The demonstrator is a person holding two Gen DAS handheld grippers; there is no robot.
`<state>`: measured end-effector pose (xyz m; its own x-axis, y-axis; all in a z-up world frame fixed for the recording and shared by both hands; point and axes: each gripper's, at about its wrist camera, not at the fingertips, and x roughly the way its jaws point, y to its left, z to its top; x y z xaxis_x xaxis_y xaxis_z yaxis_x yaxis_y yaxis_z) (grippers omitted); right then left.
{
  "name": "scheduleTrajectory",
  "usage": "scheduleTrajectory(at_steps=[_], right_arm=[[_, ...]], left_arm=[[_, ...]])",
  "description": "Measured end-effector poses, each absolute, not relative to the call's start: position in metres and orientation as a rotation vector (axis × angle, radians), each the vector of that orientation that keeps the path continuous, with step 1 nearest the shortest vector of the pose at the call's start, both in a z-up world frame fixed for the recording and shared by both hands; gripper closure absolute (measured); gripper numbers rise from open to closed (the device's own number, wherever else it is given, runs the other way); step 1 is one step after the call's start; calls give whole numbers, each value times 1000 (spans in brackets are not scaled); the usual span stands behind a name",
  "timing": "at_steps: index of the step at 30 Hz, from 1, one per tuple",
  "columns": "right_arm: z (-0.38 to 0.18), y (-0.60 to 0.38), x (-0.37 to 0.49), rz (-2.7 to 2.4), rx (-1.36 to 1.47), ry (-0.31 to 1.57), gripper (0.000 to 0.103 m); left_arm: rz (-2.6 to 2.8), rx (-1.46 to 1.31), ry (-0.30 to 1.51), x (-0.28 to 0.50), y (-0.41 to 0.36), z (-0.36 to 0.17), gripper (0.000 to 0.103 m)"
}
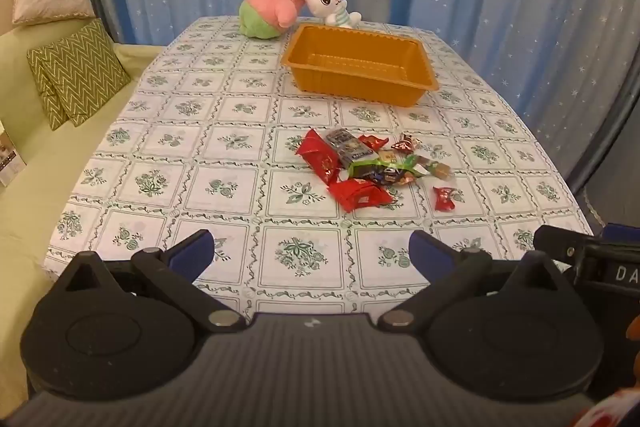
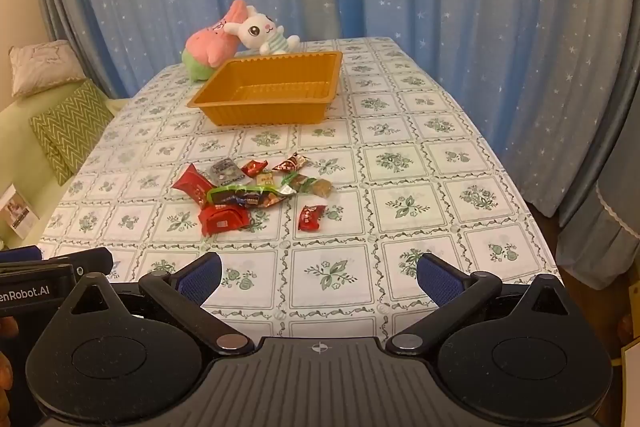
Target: Organize snacks
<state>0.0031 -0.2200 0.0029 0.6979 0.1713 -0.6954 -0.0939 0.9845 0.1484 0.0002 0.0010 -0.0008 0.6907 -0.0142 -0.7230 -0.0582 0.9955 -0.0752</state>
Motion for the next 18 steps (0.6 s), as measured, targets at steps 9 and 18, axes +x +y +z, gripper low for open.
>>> scheduleTrajectory(at_steps=[9, 18], right_arm=[[2, -218, 3, 153, 103, 786, 0], [0, -218, 4, 151, 98, 790, 0]], left_arm=[[41, -95, 806, -1, 2, -3, 0], [36, -95, 804, 0, 1, -5, 0]])
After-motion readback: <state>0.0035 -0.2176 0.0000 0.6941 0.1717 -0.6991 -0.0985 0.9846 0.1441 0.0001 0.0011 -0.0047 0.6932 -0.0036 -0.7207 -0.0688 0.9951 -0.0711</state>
